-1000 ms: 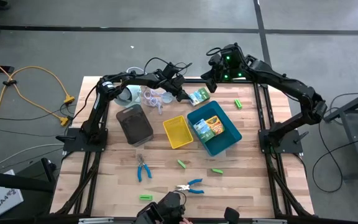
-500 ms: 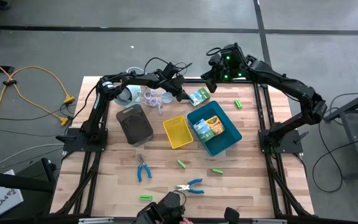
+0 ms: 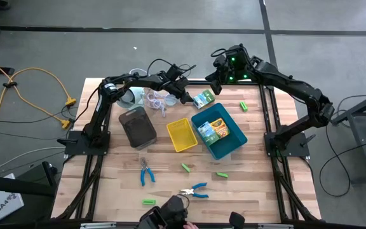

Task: Pick & Place School Supplies
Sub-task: Put the crayons box into the blue bin

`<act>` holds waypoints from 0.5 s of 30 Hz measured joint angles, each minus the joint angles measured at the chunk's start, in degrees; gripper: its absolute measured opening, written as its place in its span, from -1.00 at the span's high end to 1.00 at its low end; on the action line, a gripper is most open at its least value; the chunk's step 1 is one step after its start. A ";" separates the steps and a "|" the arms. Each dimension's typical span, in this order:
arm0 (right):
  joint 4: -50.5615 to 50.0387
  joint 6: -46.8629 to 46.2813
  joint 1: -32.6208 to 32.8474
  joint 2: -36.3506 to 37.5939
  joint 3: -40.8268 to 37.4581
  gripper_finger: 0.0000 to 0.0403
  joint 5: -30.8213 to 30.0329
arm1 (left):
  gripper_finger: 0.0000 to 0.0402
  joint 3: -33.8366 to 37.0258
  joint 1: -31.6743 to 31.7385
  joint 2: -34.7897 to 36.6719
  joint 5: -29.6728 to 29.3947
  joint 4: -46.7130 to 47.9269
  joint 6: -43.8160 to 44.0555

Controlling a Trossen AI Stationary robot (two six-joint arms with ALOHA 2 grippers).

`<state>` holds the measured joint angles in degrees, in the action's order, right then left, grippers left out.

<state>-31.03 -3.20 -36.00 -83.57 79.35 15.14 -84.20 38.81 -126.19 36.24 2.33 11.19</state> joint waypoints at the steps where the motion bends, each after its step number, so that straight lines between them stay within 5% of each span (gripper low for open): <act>1: 0.00 0.00 -0.01 0.00 0.00 0.99 0.00 | 0.35 0.00 0.06 0.00 -0.02 0.00 0.00; 15: 0.00 0.00 -0.01 0.00 0.00 0.99 0.00 | 0.24 -0.02 0.30 0.00 2.46 0.00 1.37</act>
<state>-31.03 -3.20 -36.01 -83.57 79.35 15.14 -84.23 39.11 -126.19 38.70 2.33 12.56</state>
